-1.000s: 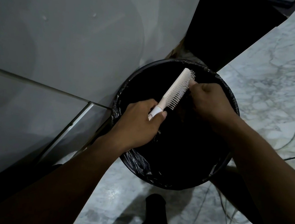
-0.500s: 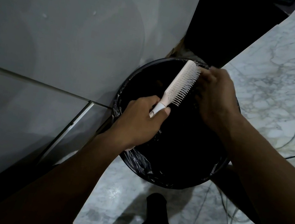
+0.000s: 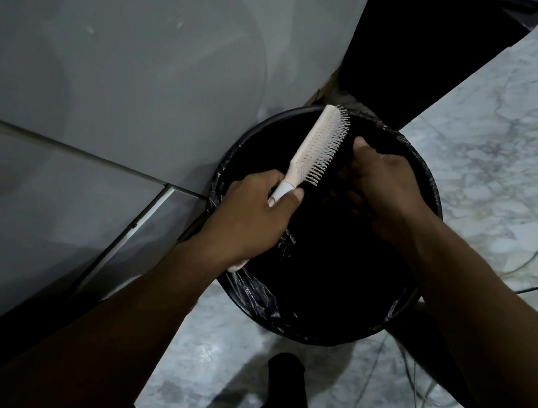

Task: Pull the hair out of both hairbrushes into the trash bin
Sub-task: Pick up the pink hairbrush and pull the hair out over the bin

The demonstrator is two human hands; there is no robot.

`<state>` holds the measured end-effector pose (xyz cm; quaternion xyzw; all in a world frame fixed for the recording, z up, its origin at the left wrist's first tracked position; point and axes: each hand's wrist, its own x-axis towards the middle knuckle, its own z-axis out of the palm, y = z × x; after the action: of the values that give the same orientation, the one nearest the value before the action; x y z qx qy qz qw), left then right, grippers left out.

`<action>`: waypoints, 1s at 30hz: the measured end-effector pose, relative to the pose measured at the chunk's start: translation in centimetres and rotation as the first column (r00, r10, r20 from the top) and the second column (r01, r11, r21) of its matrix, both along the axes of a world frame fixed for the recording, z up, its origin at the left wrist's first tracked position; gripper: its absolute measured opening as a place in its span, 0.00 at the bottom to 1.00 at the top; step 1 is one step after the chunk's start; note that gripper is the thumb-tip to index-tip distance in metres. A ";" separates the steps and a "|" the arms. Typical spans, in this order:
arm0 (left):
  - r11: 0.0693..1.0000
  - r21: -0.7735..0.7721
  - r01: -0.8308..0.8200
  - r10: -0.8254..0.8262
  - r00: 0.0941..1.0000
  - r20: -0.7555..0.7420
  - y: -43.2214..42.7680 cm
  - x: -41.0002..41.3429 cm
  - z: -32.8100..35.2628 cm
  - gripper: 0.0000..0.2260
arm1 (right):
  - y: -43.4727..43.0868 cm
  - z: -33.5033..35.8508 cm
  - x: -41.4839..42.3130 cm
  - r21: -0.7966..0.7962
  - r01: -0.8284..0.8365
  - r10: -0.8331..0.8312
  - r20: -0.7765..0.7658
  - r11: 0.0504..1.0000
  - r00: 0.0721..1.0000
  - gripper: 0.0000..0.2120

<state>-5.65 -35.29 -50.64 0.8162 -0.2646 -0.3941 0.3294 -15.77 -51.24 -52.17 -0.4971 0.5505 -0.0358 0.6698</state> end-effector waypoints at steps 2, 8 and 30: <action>0.999 0.001 -0.033 0.033 0.999 0.001 0.0 0.3 0.0 0.13 | 0.2 -0.1 -0.1 -0.060 -0.080 0.078 -0.045 0.995 0.996 0.22; 0.997 -0.004 -0.078 0.078 0.997 0.007 0.0 0.9 -0.1 0.14 | -0.1 -1.6 -1.2 -0.169 -0.592 0.424 -0.548 0.788 0.721 0.18; 0.989 -0.022 0.144 -0.145 0.979 -0.142 0.1 -0.2 0.6 0.10 | 0.2 0.9 0.5 -0.019 0.088 -0.087 0.051 0.996 0.995 0.28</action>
<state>-5.88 -35.15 -50.01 0.7625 -0.3012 -0.4730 0.3228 -15.28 -51.07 -51.23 -0.4784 0.5544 -0.0831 0.6759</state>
